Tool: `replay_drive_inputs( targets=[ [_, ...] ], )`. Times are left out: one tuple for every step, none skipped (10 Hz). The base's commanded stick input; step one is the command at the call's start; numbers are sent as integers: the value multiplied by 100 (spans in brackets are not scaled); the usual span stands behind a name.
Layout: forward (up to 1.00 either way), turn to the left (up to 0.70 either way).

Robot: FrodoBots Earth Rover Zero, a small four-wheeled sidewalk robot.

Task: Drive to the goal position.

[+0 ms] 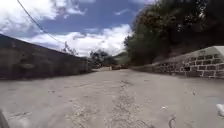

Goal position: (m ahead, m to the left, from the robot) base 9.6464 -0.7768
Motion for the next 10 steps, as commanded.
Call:
replay_drive_inputs(
  targets=[
    [100, 0],
    [100, 0],
    [100, 0],
    [100, 0],
    [100, 0],
    [100, 0],
    [100, 0],
    [100, 0],
    [100, 0],
    [100, 0]
  ],
)
